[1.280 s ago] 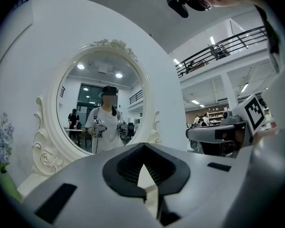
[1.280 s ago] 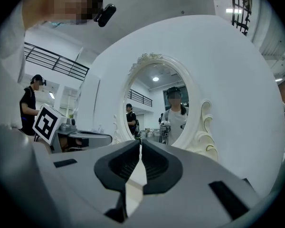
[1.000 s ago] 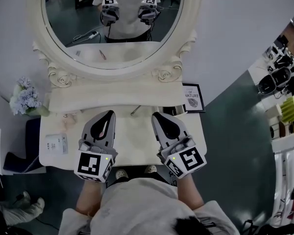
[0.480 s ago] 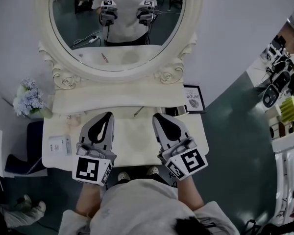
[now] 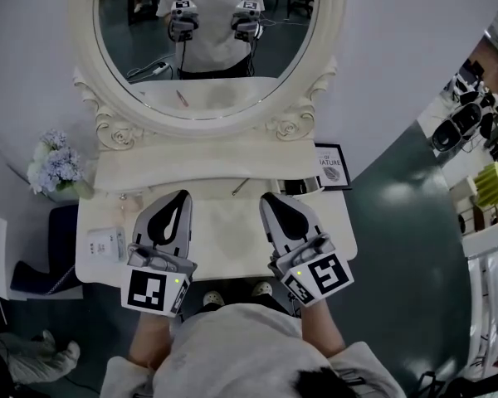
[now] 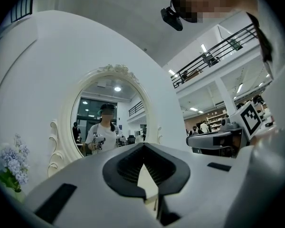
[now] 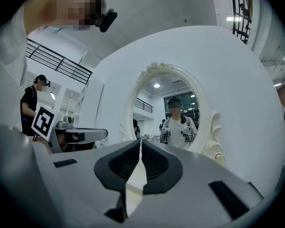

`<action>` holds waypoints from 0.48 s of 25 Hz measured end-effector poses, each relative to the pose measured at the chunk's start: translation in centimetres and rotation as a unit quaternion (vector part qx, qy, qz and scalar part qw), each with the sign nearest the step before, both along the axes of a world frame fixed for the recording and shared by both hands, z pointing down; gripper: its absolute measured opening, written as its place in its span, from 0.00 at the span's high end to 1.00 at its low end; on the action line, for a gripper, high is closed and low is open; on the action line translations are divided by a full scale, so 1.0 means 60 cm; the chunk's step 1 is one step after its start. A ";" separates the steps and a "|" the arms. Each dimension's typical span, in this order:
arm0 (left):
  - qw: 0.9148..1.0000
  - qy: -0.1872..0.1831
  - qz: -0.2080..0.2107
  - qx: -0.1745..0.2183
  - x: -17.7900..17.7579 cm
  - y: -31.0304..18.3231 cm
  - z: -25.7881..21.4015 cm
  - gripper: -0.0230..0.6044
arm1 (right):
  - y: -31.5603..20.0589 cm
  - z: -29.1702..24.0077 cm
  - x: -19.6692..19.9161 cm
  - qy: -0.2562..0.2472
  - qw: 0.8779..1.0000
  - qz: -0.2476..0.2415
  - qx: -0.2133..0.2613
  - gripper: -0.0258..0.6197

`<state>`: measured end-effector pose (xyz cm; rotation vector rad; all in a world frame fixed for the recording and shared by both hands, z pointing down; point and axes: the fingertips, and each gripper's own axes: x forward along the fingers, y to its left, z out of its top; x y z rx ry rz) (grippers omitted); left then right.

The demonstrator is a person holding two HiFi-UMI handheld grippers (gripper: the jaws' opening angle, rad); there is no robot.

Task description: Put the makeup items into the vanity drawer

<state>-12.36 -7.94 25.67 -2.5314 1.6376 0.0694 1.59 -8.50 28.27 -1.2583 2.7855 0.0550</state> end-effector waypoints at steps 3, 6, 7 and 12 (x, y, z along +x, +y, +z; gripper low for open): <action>1.000 0.002 0.000 0.003 -0.006 0.003 0.001 0.94 | 0.004 0.002 -0.006 0.000 1.000 0.001 0.002 0.92; 1.000 0.002 0.001 0.005 -0.010 0.004 0.001 0.94 | 0.006 0.001 -0.009 0.000 1.000 0.002 0.004 0.92; 1.000 0.002 0.001 0.006 -0.011 0.005 0.000 0.94 | 0.006 0.000 -0.010 0.000 1.000 0.002 0.005 0.92; 1.000 0.004 0.003 0.012 -0.014 0.010 -0.003 0.94 | 0.012 -0.003 -0.014 0.001 1.000 0.004 0.009 0.92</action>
